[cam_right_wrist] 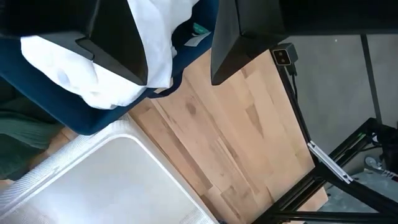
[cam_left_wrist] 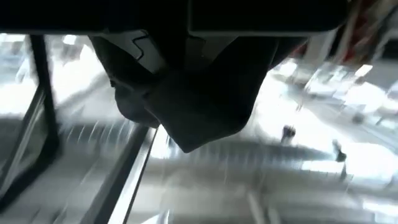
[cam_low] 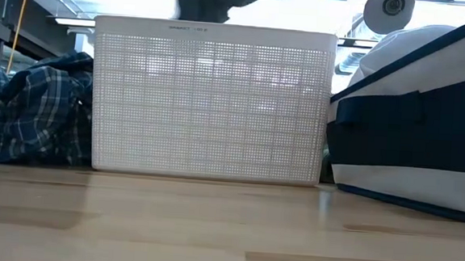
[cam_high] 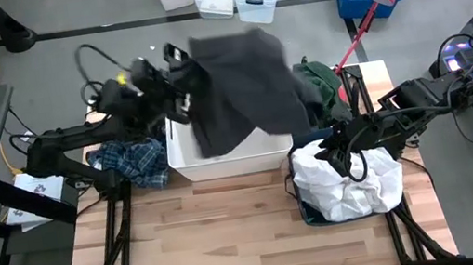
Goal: Sort clothes
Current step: Put the black blazer into the white bin, then put the blue shirt into the white bin
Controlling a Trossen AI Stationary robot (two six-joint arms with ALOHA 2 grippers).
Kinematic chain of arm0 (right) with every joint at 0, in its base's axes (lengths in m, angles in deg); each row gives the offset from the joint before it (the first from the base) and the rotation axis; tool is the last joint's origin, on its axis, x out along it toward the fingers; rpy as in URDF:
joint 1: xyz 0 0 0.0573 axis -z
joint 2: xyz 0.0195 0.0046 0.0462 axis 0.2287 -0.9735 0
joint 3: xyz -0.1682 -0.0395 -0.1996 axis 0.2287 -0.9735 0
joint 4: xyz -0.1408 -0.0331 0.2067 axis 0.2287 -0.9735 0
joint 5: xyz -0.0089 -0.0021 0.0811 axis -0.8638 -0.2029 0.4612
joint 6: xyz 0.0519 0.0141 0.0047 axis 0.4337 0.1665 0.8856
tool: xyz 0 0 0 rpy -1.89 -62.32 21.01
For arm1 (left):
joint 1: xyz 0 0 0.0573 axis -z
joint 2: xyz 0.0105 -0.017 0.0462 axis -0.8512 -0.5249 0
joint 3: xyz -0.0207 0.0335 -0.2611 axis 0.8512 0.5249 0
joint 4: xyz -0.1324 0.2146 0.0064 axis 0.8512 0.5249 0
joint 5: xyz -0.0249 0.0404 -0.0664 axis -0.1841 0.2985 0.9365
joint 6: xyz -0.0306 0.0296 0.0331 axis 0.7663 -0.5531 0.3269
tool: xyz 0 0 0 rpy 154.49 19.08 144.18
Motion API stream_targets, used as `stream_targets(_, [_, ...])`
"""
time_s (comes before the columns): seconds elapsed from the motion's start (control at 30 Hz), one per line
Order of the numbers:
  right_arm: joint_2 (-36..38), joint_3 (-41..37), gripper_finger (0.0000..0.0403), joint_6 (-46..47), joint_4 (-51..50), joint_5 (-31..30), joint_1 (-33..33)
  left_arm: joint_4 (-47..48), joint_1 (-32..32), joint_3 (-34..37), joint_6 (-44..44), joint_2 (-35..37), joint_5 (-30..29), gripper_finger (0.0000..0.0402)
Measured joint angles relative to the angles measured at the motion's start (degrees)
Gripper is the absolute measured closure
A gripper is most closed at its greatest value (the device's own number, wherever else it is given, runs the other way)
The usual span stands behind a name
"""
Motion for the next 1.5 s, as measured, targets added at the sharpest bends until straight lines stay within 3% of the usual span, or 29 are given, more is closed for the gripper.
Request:
stream_targets(0.13, [0.00,0.00,0.0229,0.02,0.00,-0.02,0.00,-2.96,-2.71,-0.15,2.94,0.51,3.19,0.0401])
stream_targets(0.5, [0.00,0.00,0.0229,0.42,0.00,-0.22,0.00,26.44,-5.91,0.03,-1.90,1.65,1.17,0.0401])
stream_targets(0.7, [0.00,0.00,0.0229,0.51,0.03,-1.14,0.00,28.27,-6.25,11.27,-3.06,6.77,-9.86,0.0401])
stream_targets(0.87, [0.00,0.00,0.0229,0.17,0.20,-1.49,0.00,32.66,-7.04,22.91,1.79,12.32,-19.50,0.0401])
stream_targets(1.03, [0.00,0.00,0.0229,0.18,0.17,-1.47,0.02,46.53,-5.83,27.27,11.85,12.80,-18.88,0.0399])
stream_targets(1.13, [0.00,0.00,0.0229,0.20,0.15,-2.08,0.02,51.28,-4.53,27.39,14.68,11.75,-16.21,0.0376])
stream_targets(1.3, [0.00,0.00,0.0229,0.22,0.12,-2.80,0.04,52.81,-3.19,25.90,10.73,12.18,-11.05,0.0292])
stream_targets(1.4, [0.00,0.00,0.0229,0.46,0.11,-2.86,0.04,56.35,-2.74,21.64,6.91,12.52,-8.11,0.0238])
stream_targets(1.5, [0.00,0.00,0.0229,0.59,0.11,-2.89,0.04,67.67,-2.57,13.53,5.38,12.46,-6.47,0.0191])
